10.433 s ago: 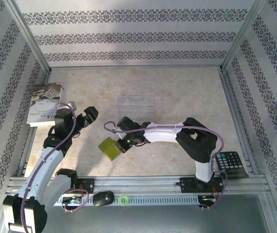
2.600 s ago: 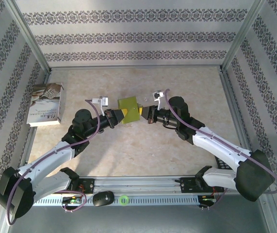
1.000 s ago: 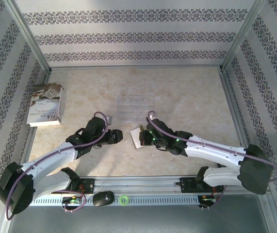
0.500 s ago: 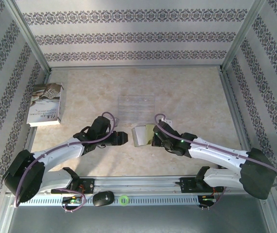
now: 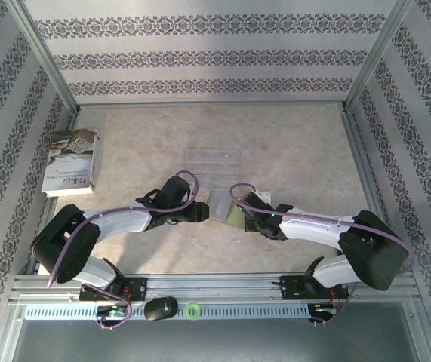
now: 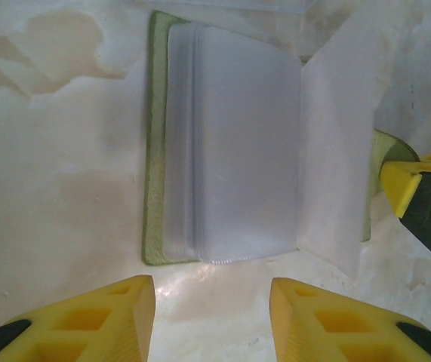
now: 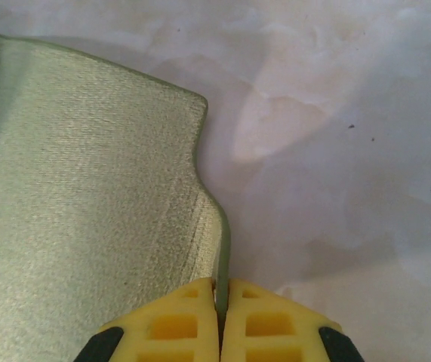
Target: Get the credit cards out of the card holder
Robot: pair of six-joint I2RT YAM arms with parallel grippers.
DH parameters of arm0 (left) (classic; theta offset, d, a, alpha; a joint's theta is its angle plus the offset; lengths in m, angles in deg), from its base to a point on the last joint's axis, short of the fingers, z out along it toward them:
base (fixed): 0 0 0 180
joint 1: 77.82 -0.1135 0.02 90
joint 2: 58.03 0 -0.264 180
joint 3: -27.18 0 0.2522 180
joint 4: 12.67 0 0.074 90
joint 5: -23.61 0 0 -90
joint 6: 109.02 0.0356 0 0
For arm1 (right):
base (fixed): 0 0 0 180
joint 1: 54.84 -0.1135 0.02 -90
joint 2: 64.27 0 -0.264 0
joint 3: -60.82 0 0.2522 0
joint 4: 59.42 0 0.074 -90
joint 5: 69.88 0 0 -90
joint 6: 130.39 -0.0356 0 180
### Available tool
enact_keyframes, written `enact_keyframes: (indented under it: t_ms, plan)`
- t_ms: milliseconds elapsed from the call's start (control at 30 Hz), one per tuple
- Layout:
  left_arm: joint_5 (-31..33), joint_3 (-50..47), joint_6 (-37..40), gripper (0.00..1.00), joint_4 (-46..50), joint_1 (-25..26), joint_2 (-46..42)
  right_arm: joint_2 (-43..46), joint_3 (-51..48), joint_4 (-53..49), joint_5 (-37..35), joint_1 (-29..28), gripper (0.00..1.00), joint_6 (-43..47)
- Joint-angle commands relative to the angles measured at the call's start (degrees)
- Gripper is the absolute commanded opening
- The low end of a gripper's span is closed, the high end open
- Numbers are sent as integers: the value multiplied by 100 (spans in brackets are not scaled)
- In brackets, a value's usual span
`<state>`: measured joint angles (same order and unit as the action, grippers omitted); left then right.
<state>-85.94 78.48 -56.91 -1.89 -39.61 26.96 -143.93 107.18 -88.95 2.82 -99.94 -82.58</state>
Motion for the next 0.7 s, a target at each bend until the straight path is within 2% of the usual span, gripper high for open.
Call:
enact_keyframes:
  t_ms: [0, 100, 233, 400, 533, 667]
  plan:
    - [214, 284, 63, 44, -57, 107, 180, -225, -26, 243, -59, 110, 6, 311]
    - [342, 360, 96, 44, 32, 108, 237, -375, -39, 422, 96, 266, 11, 410]
    - [352, 501, 256, 33, 28, 107, 319, -514, -78, 629, 198, 437, 14, 508]
    - [185, 692, 331, 33, -176, 144, 634, -357, -165, 934, 431, 587, 30, 681]
    - [235, 844, 366, 32, -141, 160, 711, 171, -270, 1016, 559, 580, 45, 819]
    - [100, 933, 460, 36, -153, 160, 719, 829, -265, 690, 528, 595, 51, 874]
